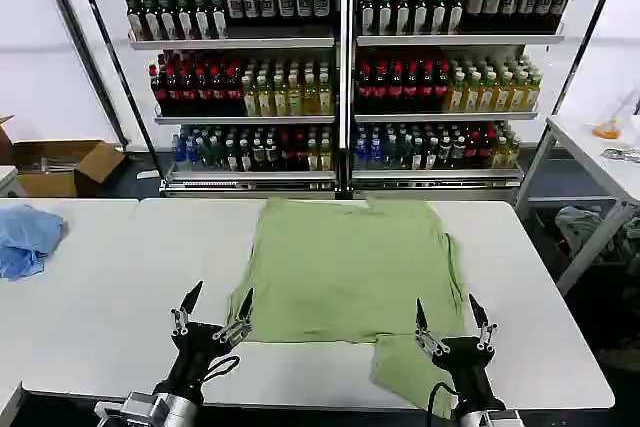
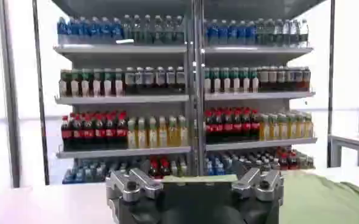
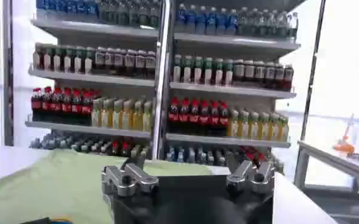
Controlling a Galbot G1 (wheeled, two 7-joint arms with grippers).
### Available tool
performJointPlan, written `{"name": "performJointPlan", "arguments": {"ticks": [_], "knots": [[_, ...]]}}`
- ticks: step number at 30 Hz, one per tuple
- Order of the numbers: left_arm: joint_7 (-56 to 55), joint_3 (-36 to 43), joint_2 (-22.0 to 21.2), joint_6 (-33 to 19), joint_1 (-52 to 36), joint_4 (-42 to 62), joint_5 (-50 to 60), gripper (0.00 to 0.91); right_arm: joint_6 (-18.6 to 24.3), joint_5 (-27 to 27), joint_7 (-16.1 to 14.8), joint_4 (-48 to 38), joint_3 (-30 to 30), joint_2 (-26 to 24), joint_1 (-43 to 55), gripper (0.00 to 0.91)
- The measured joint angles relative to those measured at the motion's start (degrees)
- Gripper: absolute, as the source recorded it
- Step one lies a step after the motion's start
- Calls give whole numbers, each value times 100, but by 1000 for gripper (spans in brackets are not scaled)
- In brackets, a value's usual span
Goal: Fold and organize the clothes.
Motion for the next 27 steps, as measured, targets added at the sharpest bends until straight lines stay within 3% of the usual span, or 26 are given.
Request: {"name": "performJointPlan", "arguments": {"ticks": [14,27], "knots": [[-240,156,333,1213,-472,648,-224,907,-1000,-13,88,101,252,-178,-600,907],[-368,502,467,1968,-1180,1527,-300,907,-1445,-52,129,-217,88,-44,-703,907]]}}
